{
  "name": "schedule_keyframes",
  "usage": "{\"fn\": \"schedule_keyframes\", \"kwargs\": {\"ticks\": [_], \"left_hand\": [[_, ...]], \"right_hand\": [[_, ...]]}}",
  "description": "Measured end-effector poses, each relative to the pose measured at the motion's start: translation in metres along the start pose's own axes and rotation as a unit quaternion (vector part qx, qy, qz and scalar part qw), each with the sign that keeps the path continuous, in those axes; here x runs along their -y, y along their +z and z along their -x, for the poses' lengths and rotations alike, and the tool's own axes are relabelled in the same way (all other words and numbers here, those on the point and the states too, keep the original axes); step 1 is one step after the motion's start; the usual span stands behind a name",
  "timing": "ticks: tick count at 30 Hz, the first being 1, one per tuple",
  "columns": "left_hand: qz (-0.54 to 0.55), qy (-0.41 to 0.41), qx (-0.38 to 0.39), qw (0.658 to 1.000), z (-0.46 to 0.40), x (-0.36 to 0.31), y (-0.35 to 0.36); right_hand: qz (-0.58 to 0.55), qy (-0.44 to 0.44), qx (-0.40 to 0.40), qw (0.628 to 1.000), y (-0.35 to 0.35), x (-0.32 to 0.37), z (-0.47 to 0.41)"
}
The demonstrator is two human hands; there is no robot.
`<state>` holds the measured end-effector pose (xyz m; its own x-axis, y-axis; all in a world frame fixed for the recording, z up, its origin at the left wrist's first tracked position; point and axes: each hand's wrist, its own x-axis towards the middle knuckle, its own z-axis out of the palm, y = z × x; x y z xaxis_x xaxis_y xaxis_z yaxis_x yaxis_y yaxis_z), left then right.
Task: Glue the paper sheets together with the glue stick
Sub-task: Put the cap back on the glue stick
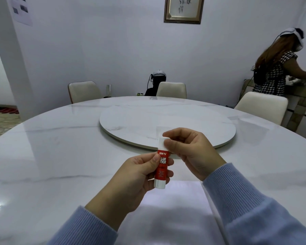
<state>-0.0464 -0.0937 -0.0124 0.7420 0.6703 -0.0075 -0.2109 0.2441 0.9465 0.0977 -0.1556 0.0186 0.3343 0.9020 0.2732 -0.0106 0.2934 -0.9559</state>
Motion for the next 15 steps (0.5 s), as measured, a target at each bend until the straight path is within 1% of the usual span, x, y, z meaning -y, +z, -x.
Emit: {"fn": "schedule_keyframes", "kwargs": {"ticks": [2,5,8,9,13,15], "left_hand": [[-0.003,0.0,0.001,1.0,-0.0004,0.0006,0.001],[-0.002,0.004,0.001,1.0,-0.0003,0.0012,0.0],[-0.002,0.007,0.004,1.0,0.0005,0.0009,0.0001],[-0.001,0.009,0.005,1.0,0.0001,0.0006,0.0],[0.006,0.011,0.006,1.0,-0.0002,-0.0008,-0.0007],[0.003,0.009,0.01,1.0,0.0008,-0.0003,-0.0004]], "right_hand": [[0.001,0.005,-0.003,1.0,-0.0012,-0.0002,-0.0001],[-0.047,0.018,0.015,0.999,0.0016,-0.001,0.0002],[0.014,-0.004,-0.027,1.0,0.005,-0.0027,-0.0007],[0.012,-0.003,-0.025,1.0,0.0045,-0.0028,-0.0012],[-0.081,0.022,0.02,0.996,-0.0001,0.0006,0.0005],[-0.083,0.014,0.016,0.996,0.0016,-0.0009,0.0016]]}}
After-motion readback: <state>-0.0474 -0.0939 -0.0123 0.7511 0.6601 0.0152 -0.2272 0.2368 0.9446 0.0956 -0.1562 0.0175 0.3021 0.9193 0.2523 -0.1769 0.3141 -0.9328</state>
